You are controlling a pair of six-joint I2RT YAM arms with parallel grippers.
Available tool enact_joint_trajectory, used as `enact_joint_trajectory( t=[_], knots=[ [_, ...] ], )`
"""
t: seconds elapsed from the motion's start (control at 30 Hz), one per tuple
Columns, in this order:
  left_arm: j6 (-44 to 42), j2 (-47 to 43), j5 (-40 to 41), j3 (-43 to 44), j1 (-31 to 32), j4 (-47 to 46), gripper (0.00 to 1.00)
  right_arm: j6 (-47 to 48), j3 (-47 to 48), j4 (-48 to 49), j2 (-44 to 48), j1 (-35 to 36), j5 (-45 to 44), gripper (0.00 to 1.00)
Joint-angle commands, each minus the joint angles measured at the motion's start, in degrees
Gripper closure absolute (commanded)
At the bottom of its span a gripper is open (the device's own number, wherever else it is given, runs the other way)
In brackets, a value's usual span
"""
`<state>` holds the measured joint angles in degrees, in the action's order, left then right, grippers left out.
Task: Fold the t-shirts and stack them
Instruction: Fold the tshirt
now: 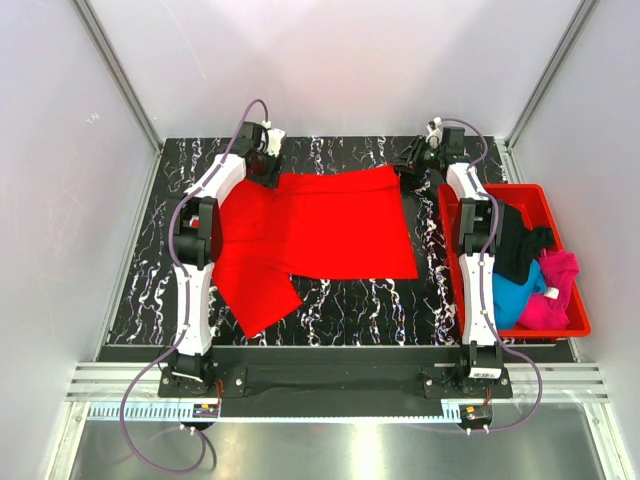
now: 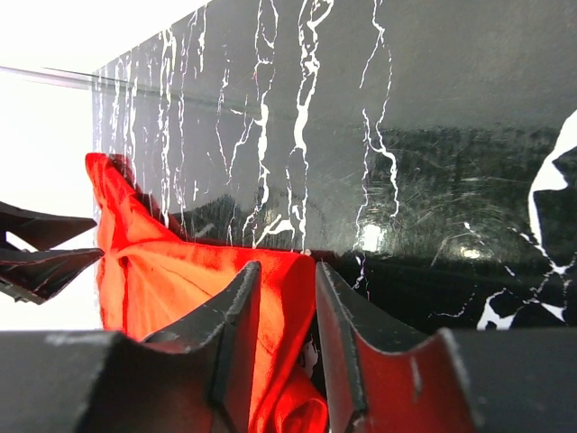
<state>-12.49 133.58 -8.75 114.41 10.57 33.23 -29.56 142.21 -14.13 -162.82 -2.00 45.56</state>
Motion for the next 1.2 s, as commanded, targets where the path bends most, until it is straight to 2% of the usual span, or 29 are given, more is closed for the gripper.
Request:
enact_joint_trajectory(
  t=[0.0,0.07,0.13,0.3,0.53,0.73,0.9,1.17],
  knots=[
    [-0.4,-0.6,-0.5,1.7,0.1,-0.8,0.41,-1.2,0.7,2.2,-0.3,0.2,2.2,0.63],
    [-0.3,-0.8,-0.6,1.4,0.1,-0.8,0.41,-1.5,0.5,2.9,-0.3,0.2,2.4,0.66],
    [-0.3,-0.7,-0.6,1.6,0.1,-0.8,0.41,-1.6,0.7,3.1,-0.4,0.2,2.6,0.73],
    [-0.4,-0.8,-2.2,2.2,0.1,-1.1,0.4,-1.0,-0.7,5.2,0.9,0.2,2.4,1.0],
    [-5.2,-0.2,-6.6,4.4,0.1,1.2,0.38,-1.2,-5.4,12.8,5.6,0.2,4.6,1.0],
    [-8.1,0.5,-7.8,4.9,0.2,1.1,0.36,-1.5,-6.5,13.6,7.3,0.2,5.5,1.0],
    [-10.4,2.7,-4.8,7.3,1.3,3.6,0.36,-2.6,-9.4,18.6,9.4,0.2,6.3,1.0],
    [-11.5,2.5,-3.1,4.6,2.6,2.8,0.38,-2.3,-13.8,19.8,11.6,0.3,7.0,1.0]
  ],
)
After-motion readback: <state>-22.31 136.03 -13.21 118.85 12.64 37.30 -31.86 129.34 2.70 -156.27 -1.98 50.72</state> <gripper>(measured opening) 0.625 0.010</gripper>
